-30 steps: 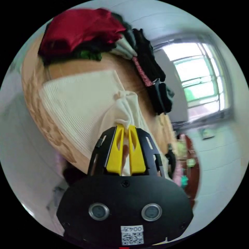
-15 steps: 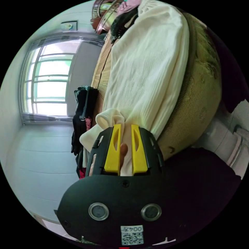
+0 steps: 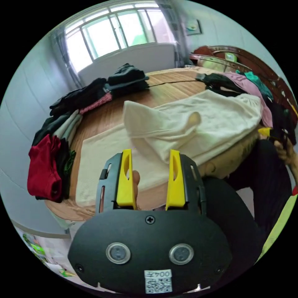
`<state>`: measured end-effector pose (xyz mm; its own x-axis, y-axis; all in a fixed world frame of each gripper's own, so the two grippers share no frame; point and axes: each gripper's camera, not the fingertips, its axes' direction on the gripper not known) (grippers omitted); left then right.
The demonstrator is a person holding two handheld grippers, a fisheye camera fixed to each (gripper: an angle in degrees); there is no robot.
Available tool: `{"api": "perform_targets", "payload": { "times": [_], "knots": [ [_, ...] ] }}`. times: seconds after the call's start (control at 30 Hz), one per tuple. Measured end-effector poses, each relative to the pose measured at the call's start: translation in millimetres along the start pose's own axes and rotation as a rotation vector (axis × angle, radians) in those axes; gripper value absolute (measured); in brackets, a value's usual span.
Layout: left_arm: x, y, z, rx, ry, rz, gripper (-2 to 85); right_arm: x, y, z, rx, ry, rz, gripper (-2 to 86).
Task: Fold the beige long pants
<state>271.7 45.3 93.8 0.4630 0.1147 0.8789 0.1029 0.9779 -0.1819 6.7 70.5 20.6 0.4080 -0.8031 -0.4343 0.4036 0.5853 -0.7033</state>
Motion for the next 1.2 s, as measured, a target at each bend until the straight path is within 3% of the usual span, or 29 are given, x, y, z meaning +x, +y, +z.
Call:
{"api": "perform_targets", "payload": {
  "times": [0.17,0.37,0.47,0.53,0.63,0.73,0.87,0.97,1.1,1.13,1.2],
  "knots": [
    [-50,-49,24,-0.055,0.1,0.0,19.7,-147,-90,80,-0.103,0.288,-0.526,15.3],
    [-55,-100,48,-0.121,0.226,0.116,20.8,-216,-145,132,-0.177,0.53,-0.972,14.9],
    [-54,-117,55,-0.147,0.301,0.138,19.4,-224,-161,142,-0.198,0.555,-1.09,10.4],
    [-56,-127,56,-0.179,0.399,0.141,14.0,-227,-172,140,-0.211,0.535,-1.105,4.9],
    [-79,-144,33,-0.2,0.524,0.11,5.8,-236,-201,107,-0.181,0.398,-1.028,2.4],
    [-122,-169,-9,-0.192,0.587,0.084,4.5,-253,-232,57,-0.103,0.181,-0.911,1.9],
    [-170,-205,-52,-0.282,0.519,0.076,4.1,-301,-268,35,-0.014,-0.046,-0.838,2.7],
    [-179,-228,-59,-0.458,0.34,0.152,4.4,-342,-291,75,-0.038,-0.12,-0.799,3.8],
    [-174,-226,-24,-0.748,-0.192,0.213,6.6,-372,-307,152,-0.156,-0.216,-0.678,5.9],
    [-173,-218,-17,-0.787,-0.354,0.23,7.1,-375,-306,166,-0.187,-0.24,-0.653,6.3],
    [-172,-203,-20,-0.76,-0.48,0.243,7.7,-368,-303,166,-0.193,-0.267,-0.601,6.8]
  ]
}}
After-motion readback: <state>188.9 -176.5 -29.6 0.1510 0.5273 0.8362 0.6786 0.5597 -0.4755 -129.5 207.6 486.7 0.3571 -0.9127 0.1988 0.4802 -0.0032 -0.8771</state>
